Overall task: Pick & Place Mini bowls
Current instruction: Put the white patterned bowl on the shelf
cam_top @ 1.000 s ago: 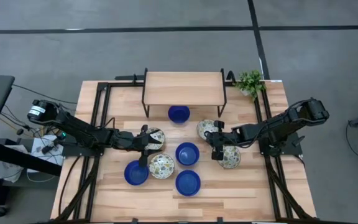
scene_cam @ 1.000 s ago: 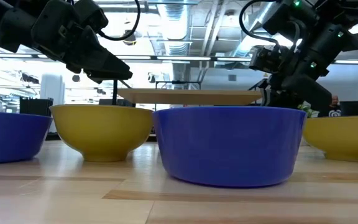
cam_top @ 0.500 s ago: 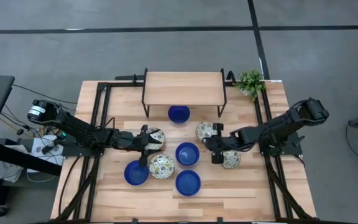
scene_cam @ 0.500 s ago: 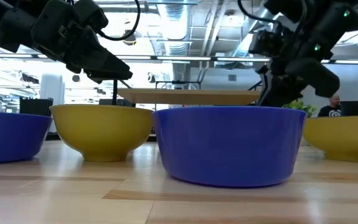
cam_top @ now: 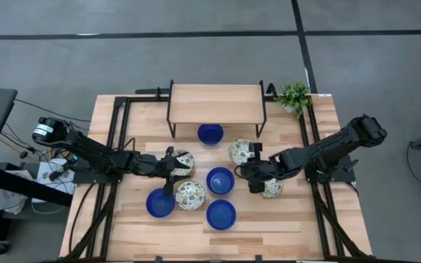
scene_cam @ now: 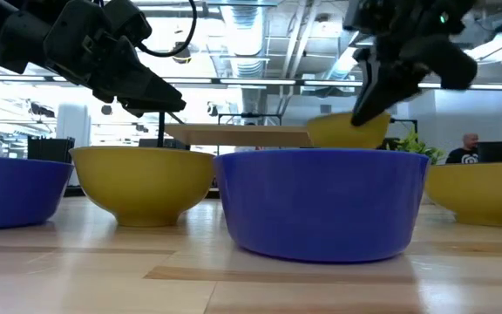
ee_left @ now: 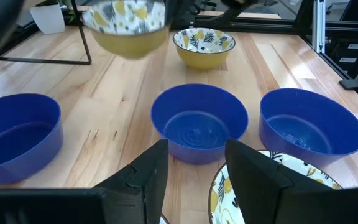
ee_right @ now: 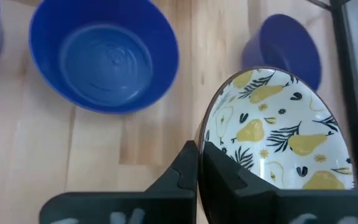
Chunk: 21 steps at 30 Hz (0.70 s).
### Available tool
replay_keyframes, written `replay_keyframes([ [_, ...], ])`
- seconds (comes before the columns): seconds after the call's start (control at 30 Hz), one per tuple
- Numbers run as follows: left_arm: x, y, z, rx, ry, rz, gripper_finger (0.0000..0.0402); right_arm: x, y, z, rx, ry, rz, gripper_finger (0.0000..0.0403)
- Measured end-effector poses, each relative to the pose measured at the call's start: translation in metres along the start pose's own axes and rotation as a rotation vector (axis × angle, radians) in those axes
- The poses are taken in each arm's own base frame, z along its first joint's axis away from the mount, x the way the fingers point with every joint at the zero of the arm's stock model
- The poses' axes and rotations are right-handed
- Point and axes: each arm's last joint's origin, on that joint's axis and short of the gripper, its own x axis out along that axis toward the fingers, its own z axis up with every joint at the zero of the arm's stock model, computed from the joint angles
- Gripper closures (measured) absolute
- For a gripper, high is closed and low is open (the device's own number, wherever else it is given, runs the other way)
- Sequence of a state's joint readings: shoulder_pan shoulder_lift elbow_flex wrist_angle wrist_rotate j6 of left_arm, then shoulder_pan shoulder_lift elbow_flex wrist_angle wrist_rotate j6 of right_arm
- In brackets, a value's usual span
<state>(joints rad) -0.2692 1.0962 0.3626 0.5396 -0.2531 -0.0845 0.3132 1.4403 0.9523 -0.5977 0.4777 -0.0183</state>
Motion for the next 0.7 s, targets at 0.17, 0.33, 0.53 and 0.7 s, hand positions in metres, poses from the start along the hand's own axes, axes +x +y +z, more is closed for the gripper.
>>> replay_keyframes([
  [0.17, 0.000, 0.000, 0.000, 0.000, 0.000, 0.000, 0.0243, -0.022, -0.016, 0.019, -0.037, 0.014, -0.008, 0.0403],
  [0.33, 0.000, 0.000, 0.000, -0.003, 0.000, 0.000, 0.0243, -0.038, -0.037, 0.038, -0.060, -0.026, -0.036, 0.0403],
  [0.53, 0.000, 0.000, 0.000, -0.003, 0.000, 0.000, 0.0243, -0.041, -0.072, 0.045, -0.031, -0.012, -0.103, 0.0401],
  [0.7, 0.000, 0.000, 0.000, -0.003, 0.000, 0.000, 0.0244, -0.030, -0.107, 0.038, 0.040, 0.041, -0.161, 0.0401],
])
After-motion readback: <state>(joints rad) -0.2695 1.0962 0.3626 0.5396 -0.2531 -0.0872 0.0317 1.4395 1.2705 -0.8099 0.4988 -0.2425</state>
